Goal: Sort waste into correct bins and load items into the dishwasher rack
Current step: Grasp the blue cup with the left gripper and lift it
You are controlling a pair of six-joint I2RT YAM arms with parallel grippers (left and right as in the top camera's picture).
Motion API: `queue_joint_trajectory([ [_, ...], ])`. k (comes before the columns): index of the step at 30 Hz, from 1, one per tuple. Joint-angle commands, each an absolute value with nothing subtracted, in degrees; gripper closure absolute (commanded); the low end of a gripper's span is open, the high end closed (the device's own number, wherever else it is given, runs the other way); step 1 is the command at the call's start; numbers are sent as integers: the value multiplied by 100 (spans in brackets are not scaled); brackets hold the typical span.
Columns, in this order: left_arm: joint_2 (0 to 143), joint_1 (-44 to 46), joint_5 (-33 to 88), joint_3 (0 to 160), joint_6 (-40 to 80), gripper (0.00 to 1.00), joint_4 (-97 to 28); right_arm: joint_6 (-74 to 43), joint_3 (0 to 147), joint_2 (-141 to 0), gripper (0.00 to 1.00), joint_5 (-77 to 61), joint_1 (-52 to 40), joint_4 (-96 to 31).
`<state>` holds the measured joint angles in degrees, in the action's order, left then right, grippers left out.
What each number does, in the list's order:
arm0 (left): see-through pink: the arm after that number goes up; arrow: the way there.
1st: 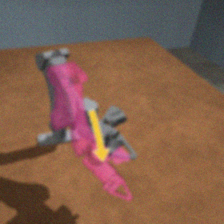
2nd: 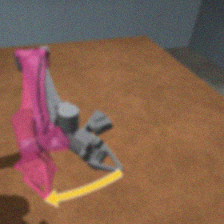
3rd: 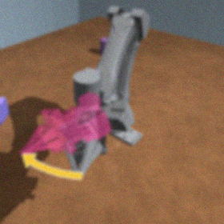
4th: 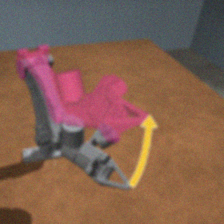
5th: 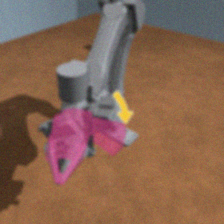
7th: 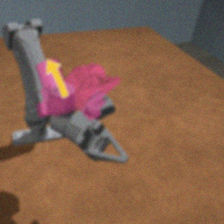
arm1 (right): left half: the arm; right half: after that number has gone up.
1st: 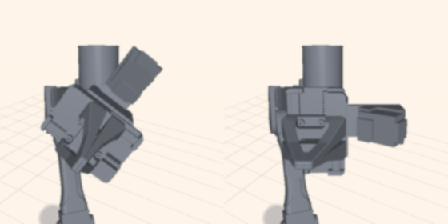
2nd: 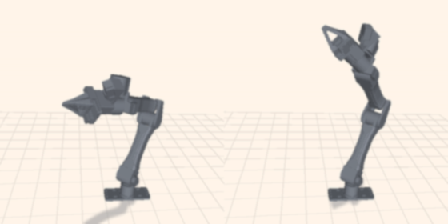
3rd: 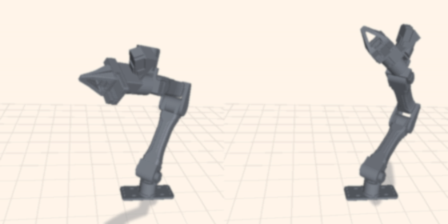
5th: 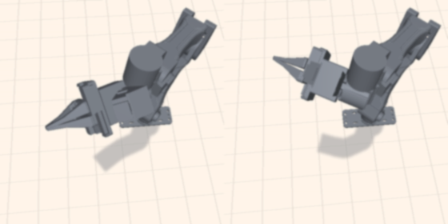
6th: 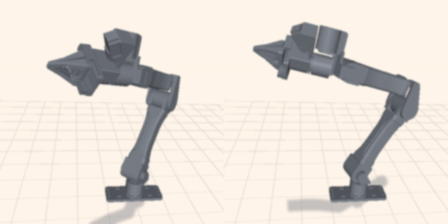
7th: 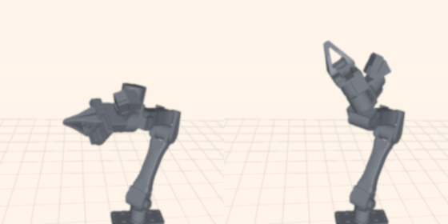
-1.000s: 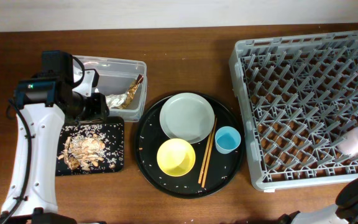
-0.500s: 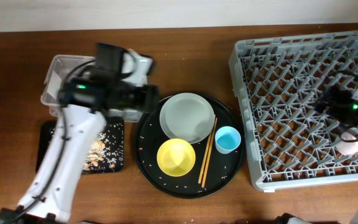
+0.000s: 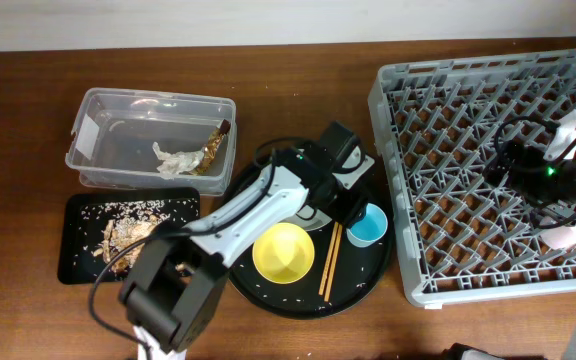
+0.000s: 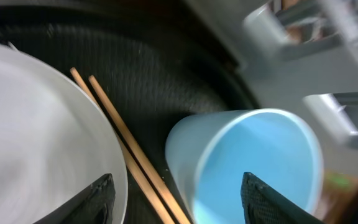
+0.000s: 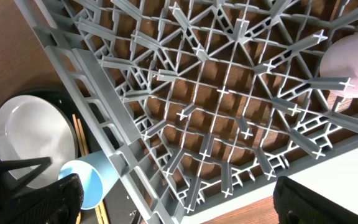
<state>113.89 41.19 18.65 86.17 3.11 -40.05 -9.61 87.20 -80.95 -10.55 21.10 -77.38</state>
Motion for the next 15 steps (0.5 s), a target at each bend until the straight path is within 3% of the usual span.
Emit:
queue_joint_trajectory([
  [1,11710,4136,1868,8619,436,66,-4084,-926,8766,-8103,1,-991,2058,-7738],
  [3,11708,4121,1868,8619,436,84,-4099,-928,8766,-8103,1,-991,2058,-7738],
  [4,11703,4084,1868,8619,436,98,-4156,-926,8766,-8103,1,-989,2060,-7738],
  [9,11511,3701,2060,8788,475,99,-4716,-884,8766,-8103,1,-993,2060,-7736],
  [12,10886,2895,3232,8812,473,100,-4803,-314,8766,-8103,0,-1470,2058,-7736],
  [15,10549,1697,5402,8812,473,100,-4786,764,8766,-8141,3,-3081,2027,-7673],
])
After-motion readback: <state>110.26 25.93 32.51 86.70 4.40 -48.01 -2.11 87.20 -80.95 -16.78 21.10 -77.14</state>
